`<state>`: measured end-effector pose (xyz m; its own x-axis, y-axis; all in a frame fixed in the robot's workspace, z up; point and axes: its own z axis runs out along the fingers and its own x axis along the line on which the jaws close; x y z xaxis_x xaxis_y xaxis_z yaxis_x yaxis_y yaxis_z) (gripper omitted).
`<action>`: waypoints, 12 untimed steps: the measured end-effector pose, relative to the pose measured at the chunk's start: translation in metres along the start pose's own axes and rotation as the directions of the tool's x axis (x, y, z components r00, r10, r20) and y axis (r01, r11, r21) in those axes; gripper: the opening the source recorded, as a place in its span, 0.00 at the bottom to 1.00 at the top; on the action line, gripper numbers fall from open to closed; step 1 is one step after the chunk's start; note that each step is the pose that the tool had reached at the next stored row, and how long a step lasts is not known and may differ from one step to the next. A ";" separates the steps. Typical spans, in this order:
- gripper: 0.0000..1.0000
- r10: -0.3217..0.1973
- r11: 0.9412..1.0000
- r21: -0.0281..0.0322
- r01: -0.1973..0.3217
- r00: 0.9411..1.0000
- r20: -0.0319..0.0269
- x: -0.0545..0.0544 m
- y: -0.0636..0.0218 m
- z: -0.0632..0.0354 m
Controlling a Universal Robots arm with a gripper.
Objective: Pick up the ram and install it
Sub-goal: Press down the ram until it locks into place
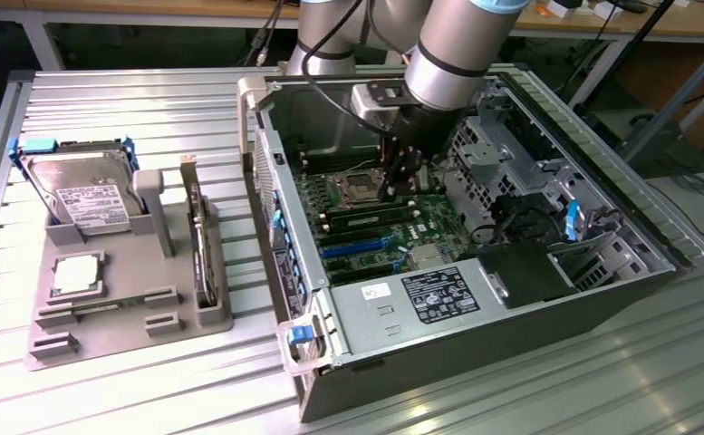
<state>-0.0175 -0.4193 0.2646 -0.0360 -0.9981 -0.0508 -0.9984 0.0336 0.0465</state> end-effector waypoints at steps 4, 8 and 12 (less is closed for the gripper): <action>0.10 -0.009 1.000 0.000 0.009 1.000 -0.002 0.000 -0.0159 0.0033; 0.10 -0.023 1.000 -0.001 0.023 0.999 -0.031 -0.001 -0.0401 0.0159; 0.10 -0.021 1.000 0.000 0.021 0.999 -0.031 -0.007 -0.0403 0.0182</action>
<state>0.0221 -0.4132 0.2450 -0.0138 -0.9997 -0.0203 -0.9989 0.0128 0.0459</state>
